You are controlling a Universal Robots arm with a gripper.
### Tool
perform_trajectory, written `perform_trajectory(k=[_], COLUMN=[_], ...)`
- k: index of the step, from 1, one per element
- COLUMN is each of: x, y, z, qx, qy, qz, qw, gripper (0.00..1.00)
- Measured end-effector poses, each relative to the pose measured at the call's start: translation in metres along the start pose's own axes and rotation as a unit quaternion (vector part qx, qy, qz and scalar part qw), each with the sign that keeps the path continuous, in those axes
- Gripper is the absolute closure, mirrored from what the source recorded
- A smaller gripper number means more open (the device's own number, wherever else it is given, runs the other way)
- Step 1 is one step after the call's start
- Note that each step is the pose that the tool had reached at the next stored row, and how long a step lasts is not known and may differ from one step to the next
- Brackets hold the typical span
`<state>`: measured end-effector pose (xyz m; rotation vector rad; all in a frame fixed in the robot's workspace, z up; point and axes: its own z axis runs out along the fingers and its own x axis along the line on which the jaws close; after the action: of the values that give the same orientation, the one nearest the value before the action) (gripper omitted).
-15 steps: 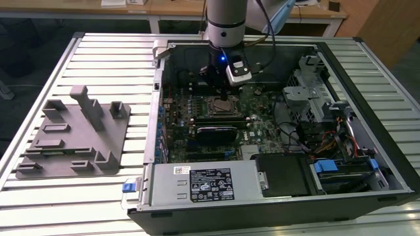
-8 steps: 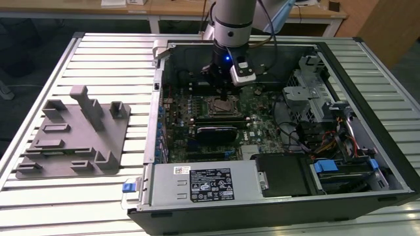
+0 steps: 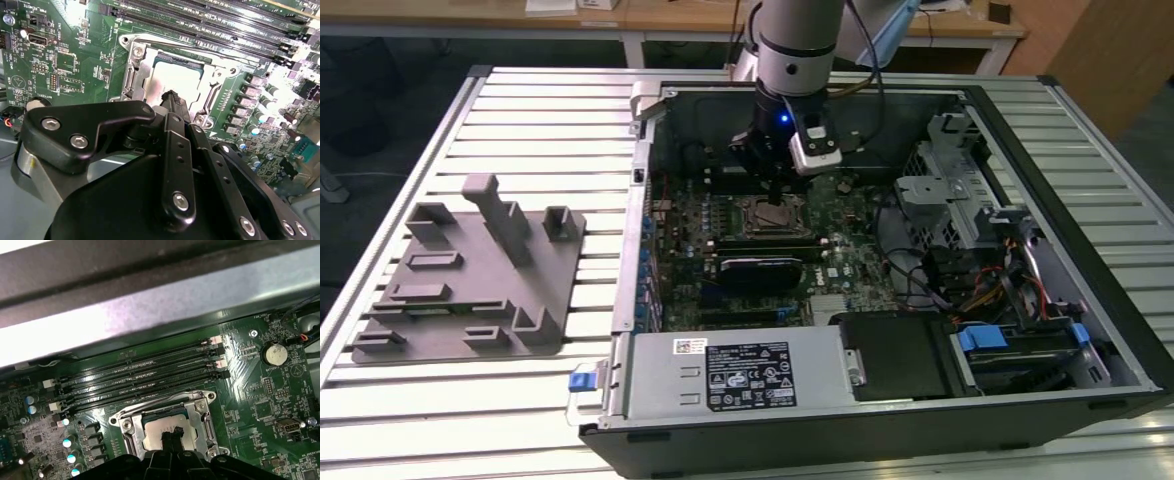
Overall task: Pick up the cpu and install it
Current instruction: 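Install the first cpu locking lever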
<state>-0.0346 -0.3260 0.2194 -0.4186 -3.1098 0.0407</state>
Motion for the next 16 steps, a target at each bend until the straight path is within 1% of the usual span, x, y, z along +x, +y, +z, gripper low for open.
perform_trajectory(k=[2,6,9,12,14,16], x=[0.0,0.0,0.0,0.0,0.0,0.0001], y=[0.0,0.0,0.0,0.0,0.0,-0.0001], z=[0.0,0.0001,0.0001,0.0001,-0.0005,-0.0027], qx=[0.0,0.0,0.0,0.0,0.0,-0.0002], qy=[-0.0001,-0.0008,-0.0014,-0.002,-0.0021,-0.0026], qz=[-0.005,-0.031,-0.054,-0.076,-0.079,-0.08], qw=[1.0,0.9995,0.9985,0.9971,0.9968,0.9968], gripper=[0.89,0.89,0.89,0.89,0.89,0.89])
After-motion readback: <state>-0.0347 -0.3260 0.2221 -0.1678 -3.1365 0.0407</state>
